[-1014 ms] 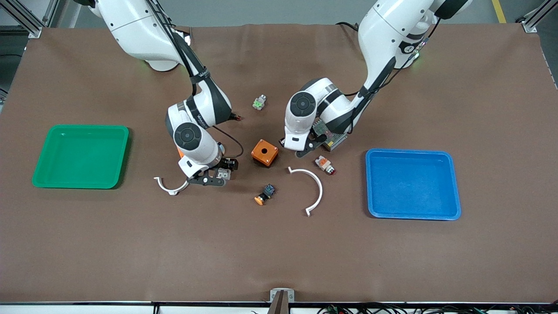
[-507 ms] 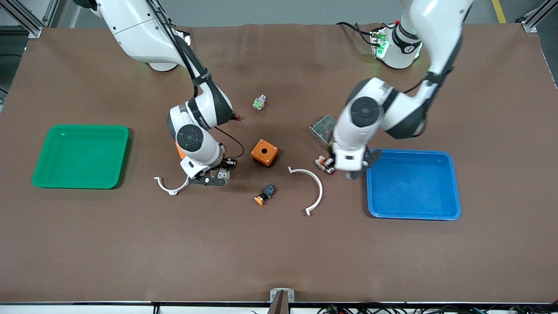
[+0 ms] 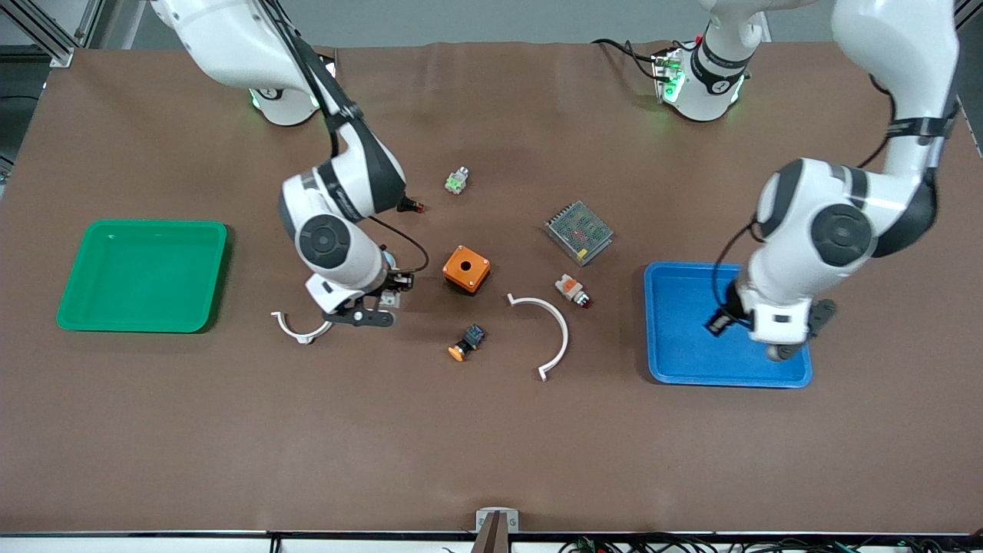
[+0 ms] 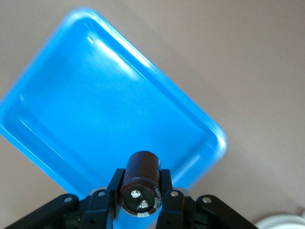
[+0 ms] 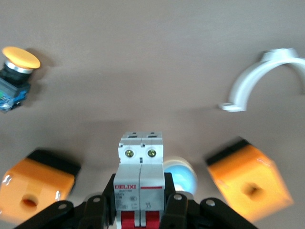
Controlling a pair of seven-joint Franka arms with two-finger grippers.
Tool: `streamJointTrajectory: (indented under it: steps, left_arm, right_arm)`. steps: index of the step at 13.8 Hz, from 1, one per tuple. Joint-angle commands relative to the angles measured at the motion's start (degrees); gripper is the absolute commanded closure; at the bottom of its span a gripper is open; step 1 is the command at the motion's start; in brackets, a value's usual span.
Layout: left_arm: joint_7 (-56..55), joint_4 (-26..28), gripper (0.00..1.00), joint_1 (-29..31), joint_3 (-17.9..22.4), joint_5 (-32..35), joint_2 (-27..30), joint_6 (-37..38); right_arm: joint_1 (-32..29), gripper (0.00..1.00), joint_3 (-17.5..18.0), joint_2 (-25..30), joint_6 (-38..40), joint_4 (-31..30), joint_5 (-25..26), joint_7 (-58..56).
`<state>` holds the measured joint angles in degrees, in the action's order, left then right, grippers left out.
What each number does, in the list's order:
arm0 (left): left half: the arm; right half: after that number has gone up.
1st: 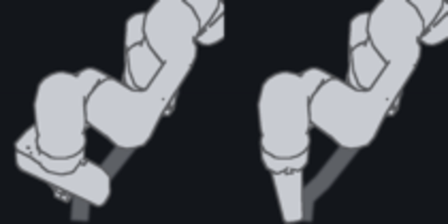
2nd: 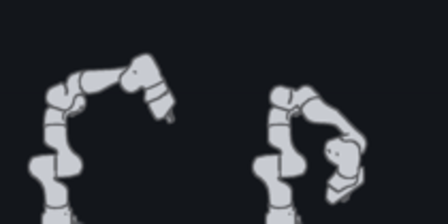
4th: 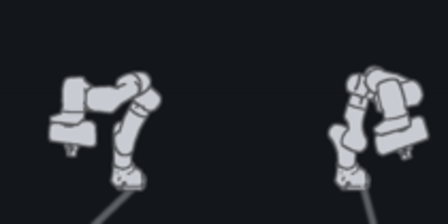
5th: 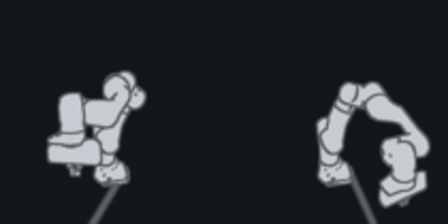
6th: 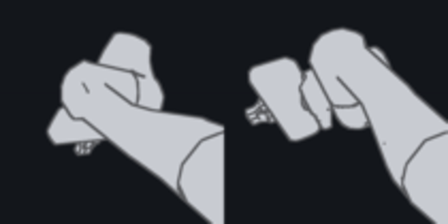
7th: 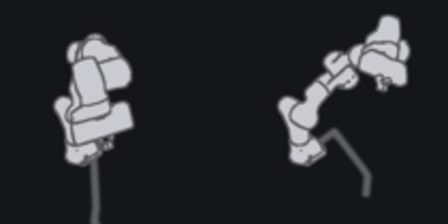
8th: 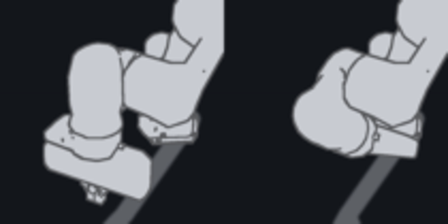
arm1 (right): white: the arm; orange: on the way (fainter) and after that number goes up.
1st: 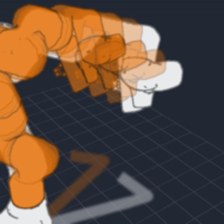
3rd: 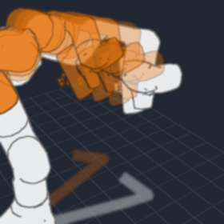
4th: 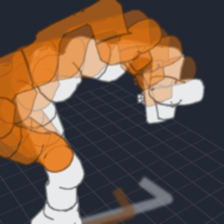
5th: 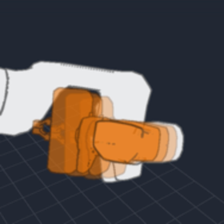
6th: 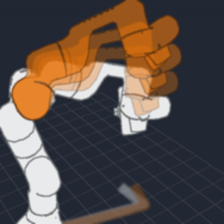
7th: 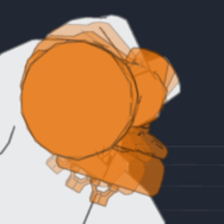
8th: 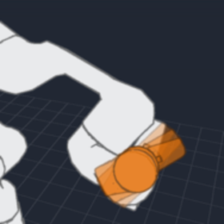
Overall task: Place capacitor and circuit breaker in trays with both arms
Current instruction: 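Carry the capacitor with the left gripper while the right gripper lifts the breaker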
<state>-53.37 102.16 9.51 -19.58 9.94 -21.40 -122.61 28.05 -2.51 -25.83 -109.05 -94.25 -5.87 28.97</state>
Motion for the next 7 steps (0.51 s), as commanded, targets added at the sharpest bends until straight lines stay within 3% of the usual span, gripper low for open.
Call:
streamJointTrajectory:
  steps: [1,4,7]
  left_arm:
    - [6.41,0.4,1.0,5.33,-0.81,1.22,-0.57,0.88]
    - [13.36,0.76,1.0,9.74,-0.9,1.22,-0.93,0.89]
    - [17.32,1.02,1.0,12.9,-0.73,1.31,-2.68,-0.25]
  right_arm:
    - [-7.72,0.78,0.4,4.46,14.88,7.22,1.38,-8.2]
    - [-18.52,0.77,0.4,7.89,20.27,7.76,4.28,-23.56]
    - [-28.1,0.77,0.4,7.81,21.17,7.15,6.65,-36.14]
